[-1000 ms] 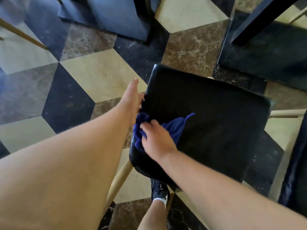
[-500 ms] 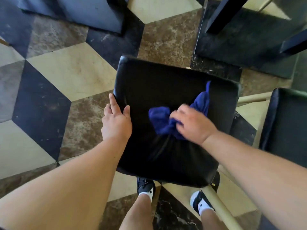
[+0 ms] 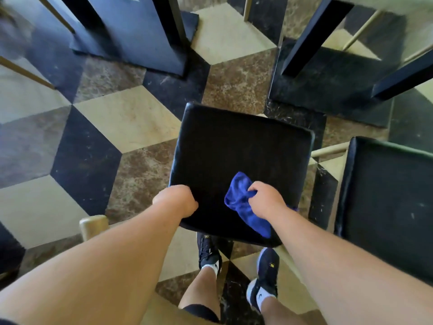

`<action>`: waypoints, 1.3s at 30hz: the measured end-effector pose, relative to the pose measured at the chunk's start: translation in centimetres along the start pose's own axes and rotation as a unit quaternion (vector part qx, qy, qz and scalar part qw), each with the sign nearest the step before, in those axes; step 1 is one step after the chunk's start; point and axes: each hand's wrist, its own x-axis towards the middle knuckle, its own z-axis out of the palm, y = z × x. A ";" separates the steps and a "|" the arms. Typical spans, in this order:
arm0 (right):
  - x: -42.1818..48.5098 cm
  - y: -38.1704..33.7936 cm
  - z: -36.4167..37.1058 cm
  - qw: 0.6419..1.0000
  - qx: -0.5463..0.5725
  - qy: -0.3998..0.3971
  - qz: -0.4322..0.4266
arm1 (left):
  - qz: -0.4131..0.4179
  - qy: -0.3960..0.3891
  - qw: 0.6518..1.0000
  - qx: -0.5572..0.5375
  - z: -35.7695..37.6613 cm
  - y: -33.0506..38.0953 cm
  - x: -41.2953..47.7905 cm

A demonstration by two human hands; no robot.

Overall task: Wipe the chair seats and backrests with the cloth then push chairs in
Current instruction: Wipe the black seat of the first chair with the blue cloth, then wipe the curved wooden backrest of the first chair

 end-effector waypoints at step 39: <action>-24.7 -18.1 6.1 0.935 0.104 -0.033 -0.338 | -0.017 0.105 0.700 -0.706 2.3 -13.1 -19.9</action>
